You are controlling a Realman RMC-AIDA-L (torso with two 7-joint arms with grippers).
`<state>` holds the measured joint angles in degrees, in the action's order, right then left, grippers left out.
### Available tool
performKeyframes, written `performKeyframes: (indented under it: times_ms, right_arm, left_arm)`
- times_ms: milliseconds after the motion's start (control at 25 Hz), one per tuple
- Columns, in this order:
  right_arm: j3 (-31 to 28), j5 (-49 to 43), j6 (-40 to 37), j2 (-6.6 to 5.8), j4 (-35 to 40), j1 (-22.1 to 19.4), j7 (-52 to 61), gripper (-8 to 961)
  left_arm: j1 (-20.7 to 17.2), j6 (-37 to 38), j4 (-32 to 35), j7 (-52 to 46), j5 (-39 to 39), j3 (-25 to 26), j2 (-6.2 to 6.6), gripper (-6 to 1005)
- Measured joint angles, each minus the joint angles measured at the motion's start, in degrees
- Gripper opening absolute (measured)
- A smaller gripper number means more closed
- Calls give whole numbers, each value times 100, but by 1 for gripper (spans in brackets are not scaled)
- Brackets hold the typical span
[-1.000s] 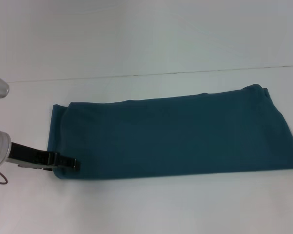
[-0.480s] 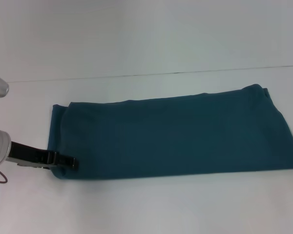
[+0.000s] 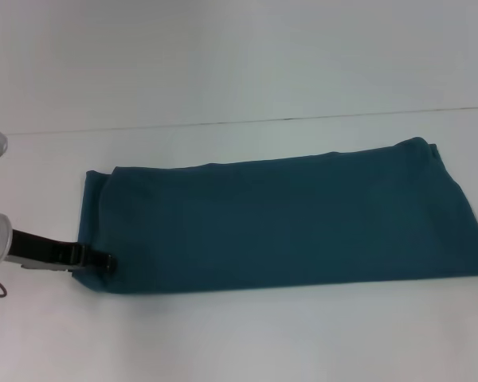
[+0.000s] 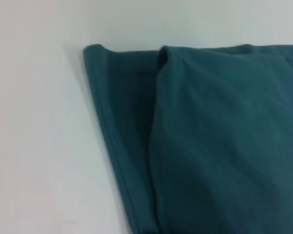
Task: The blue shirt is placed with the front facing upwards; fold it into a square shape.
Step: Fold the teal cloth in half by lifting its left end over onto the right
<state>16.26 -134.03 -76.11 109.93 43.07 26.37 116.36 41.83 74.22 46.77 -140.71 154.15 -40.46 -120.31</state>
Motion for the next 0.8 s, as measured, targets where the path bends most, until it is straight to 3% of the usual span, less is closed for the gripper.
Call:
performKeyframes:
  times_ms: [80,200,640,800]
  right_arm:
    - [0,0,0,0,0,0,1,807]
    - [0,0,0,0,0,-2,7,807]
    - [0,0,0,17,0,-17,9,807]
    - [0,0,0,23,0,-13,9,807]
  left_arm:
    - [-6,-7,6,-5,7,-2,3,850]
    - [-7,-2,8,-6,35,-15,5,622]
    - [-23,21,20,-8,52,-15,10,141]
    - [-49,40,71,-9,55,-10,29,99]
